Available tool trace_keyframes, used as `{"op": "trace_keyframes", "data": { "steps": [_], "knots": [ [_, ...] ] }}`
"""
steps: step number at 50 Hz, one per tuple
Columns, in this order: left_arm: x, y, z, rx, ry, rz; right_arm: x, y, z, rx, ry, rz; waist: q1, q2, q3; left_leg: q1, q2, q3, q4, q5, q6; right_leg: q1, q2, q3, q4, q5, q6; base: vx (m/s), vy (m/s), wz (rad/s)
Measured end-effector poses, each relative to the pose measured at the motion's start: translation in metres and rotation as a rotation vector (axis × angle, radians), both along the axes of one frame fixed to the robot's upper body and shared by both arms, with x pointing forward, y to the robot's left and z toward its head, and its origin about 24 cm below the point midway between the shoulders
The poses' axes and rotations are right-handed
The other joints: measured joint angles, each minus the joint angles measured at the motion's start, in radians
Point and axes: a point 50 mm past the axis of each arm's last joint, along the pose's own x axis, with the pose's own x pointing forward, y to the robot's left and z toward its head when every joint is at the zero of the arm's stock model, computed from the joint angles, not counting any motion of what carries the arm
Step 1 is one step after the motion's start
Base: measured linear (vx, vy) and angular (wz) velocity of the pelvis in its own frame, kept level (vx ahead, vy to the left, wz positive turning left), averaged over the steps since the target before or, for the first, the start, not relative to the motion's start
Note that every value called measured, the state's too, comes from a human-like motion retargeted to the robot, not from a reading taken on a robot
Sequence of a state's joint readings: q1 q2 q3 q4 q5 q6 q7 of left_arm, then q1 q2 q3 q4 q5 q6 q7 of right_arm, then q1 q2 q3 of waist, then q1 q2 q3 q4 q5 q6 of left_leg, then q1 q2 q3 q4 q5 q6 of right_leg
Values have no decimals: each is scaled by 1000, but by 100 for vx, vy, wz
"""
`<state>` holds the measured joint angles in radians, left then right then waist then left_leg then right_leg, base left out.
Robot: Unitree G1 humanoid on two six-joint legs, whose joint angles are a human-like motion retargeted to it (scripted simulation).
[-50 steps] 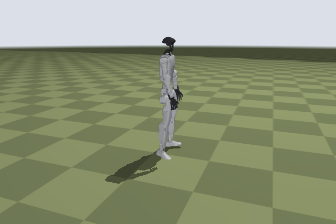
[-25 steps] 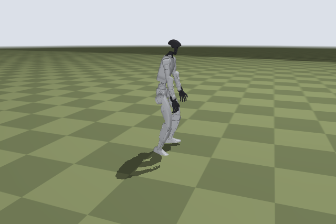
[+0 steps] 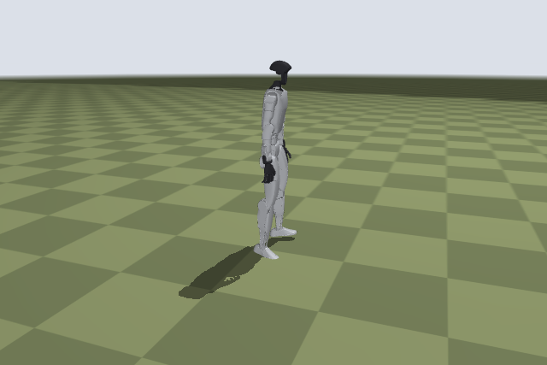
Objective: Upper body actions
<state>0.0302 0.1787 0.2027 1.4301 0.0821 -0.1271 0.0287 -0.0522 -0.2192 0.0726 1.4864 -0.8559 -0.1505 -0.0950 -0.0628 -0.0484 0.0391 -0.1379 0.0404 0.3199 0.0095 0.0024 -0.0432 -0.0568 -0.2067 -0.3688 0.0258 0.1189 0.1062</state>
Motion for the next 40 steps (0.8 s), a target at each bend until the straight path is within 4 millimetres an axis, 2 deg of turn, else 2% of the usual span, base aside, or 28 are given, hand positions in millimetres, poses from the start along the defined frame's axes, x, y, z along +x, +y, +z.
{"op": "trace_keyframes", "data": {
  "steps": [3, 5, 8, 10, 12, 18, 23, 32, 35, 40],
  "knots": [
    [-39, -14, -5, -21, 230, 72, -39, -7, -2, -113, 202, -140, 4, -1, 72, 81, 7, 57, 2, -9, 4, 74, 9, -48, -3, 2, -3, -2, 2, -30],
    [-57, -18, -4, -31, 279, 159, -56, -9, 0, -126, 273, -246, 5, -7, 84, 111, 7, 57, -1, -15, 0, 95, 7, -37, -6, 2, -1, 0, 9, -40],
    [-83, -30, -5, -87, 288, 240, -87, -5, 0, -53, 387, -367, -8, 8, 17, 101, 4, 60, -11, -21, 4, 79, 14, -30, -10, -1, 2, 24, 9, -4],
    [-93, -38, -5, -98, 304, 258, -101, 2, -1, -28, 420, -418, -13, 14, -22, 83, 0, 48, -11, -24, 6, 66, 15, -32, -12, -4, 4, 17, 7, 18],
    [-96, -37, -4, -80, 297, 280, -105, 12, -3, 2, 396, -455, -8, 7, -15, 97, -5, 46, -8, -27, 8, 85, 20, -40, -15, -7, -2, 4, 1, 8],
    [-90, -22, -3, -60, 273, 219, -98, 17, -5, -13, 369, -370, -17, -4, -7, 127, -13, 29, -1, -34, 13, 138, 13, -71, -14, -17, 11, 6, 5, 17],
    [-68, -13, -4, -45, 198, 150, -78, 12, -6, -4, 343, -234, -11, -23, -29, 133, -42, 9, -2, -40, 25, 163, 2, -94, -24, -19, 15, 11, 10, 22],
    [-30, -12, -5, -48, 80, 122, -34, 9, -6, 90, 190, -329, 37, -74, -32, 148, -122, -33, 2, -60, 54, 197, -56, -123, -11, -24, 32, 9, 14, 16],
    [-28, -13, -5, -51, 74, 121, -21, 9, -5, 127, 146, -361, 49, -77, -26, 155, -141, -42, 2, -68, 65, 202, -72, -127, 1, -22, 37, 8, 17, 0],
    [-37, -15, -5, -53, 125, 107, 0, 8, -3, 159, 65, -370, 68, -68, -15, 163, -167, -40, -1, -81, 89, 184, -101, -126, 53, -10, 35, 8, 20, -15]
  ]
}}
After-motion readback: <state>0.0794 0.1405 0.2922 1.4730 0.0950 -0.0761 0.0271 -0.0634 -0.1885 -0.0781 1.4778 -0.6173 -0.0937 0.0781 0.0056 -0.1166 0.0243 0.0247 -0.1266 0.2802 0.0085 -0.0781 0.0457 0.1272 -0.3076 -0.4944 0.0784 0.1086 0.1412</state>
